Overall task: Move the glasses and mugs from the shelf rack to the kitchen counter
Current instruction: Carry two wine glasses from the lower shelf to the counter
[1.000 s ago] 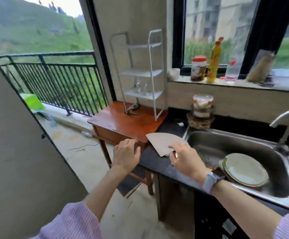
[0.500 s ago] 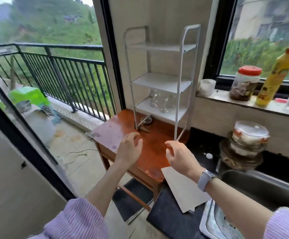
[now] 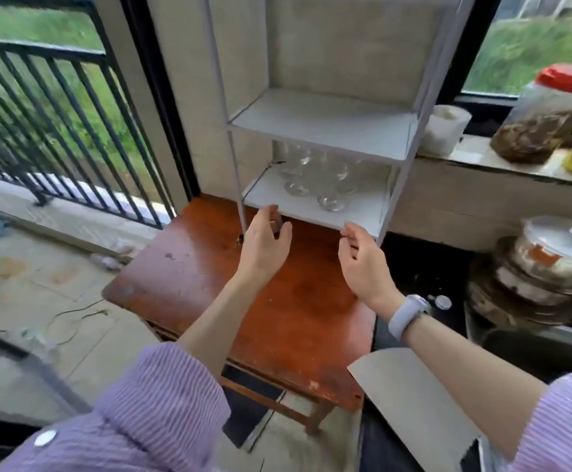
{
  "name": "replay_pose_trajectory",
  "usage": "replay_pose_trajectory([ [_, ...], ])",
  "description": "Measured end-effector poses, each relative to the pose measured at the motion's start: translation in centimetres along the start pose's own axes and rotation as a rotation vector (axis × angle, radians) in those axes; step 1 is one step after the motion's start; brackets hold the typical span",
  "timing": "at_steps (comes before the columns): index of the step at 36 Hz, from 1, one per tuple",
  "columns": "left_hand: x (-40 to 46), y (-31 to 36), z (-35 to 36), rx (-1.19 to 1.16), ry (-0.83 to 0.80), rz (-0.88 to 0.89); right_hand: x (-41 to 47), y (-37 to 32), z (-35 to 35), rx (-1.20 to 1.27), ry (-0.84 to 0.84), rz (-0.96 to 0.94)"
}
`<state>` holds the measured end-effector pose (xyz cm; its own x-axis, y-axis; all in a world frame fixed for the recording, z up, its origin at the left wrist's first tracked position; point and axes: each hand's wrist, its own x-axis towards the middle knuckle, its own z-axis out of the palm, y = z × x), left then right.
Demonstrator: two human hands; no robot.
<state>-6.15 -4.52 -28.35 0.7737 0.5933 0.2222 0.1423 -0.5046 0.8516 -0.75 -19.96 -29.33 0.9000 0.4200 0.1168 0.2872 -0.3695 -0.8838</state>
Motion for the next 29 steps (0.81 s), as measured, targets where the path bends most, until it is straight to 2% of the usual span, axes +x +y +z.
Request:
replay_pose_trajectory([
  [7, 6.8, -2.1, 2.6, -0.105, -0.07, -0.017, 5.7, 0.9, 2.6, 0.026, 0.158, 0.027],
  [15, 12.4, -3.1, 5.9, -0.144, -0.127, 0.003, 11.0, 1.7, 3.8, 0.113, 0.238, 0.028],
  [21, 14.3, -2.4, 7.5, -0.388, -0.223, -0.056, 13.5, 1.3, 4.2, 0.18, 0.27, 0.018],
  [29, 13.9, -2.2, 7.4, -0.325, -0.027, 0.02, 13.5, 0.6, 4.2, 0.15, 0.299, 0.062],
])
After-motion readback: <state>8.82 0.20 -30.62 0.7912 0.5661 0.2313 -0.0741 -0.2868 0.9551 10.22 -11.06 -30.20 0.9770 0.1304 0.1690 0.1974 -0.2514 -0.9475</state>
